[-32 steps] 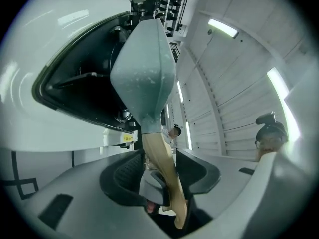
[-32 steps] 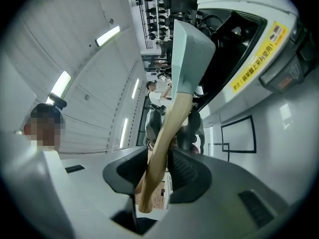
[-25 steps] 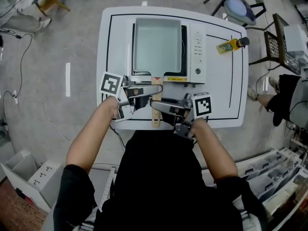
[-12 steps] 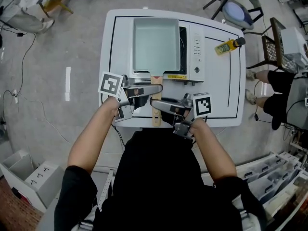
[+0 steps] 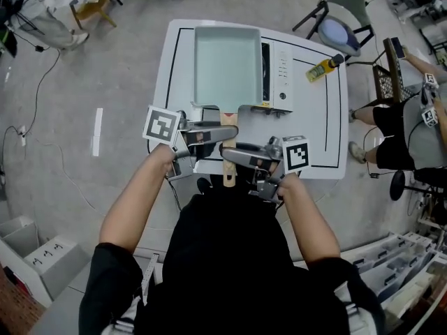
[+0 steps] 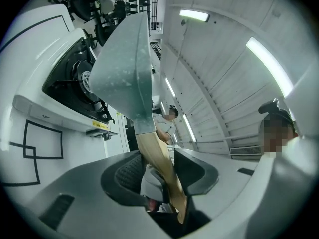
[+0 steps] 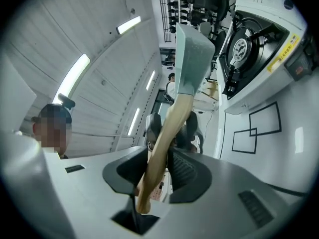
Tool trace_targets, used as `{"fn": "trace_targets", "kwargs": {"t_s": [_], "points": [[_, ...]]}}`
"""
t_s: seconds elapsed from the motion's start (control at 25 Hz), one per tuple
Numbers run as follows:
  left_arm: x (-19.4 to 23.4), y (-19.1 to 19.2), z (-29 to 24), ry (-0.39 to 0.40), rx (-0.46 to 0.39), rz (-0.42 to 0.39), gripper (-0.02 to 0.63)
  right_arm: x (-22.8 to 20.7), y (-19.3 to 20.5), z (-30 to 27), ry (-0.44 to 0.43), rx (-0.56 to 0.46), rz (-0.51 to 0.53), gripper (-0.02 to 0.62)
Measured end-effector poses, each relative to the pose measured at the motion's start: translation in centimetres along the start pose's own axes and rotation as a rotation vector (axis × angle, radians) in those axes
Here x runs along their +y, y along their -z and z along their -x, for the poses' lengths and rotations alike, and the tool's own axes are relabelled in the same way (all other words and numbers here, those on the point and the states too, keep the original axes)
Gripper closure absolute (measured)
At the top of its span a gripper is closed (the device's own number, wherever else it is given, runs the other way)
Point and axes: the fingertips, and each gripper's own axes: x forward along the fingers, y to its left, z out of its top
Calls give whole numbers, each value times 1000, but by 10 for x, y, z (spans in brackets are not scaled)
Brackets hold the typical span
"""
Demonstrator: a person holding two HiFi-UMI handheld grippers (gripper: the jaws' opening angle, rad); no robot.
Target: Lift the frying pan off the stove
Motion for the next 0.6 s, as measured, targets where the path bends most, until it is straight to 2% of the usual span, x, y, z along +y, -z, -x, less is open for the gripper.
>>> {"fn": "trace_targets", "kwargs": {"t_s": [0.12, 0.28, 0.48, 0.6], "points": [[-20, 4, 2, 4, 0, -37, 420, 18, 6, -2, -6, 14, 18, 459], [-49, 52, 4, 13, -2, -81, 420, 41, 57, 4, -15, 36, 56, 459], [-68, 77, -2, 49, -17, -85, 419, 52, 84, 14, -23, 63, 78, 454], [-75, 91, -7, 40, -15, -95, 419, 59, 98, 21, -28, 77, 90, 453]]}}
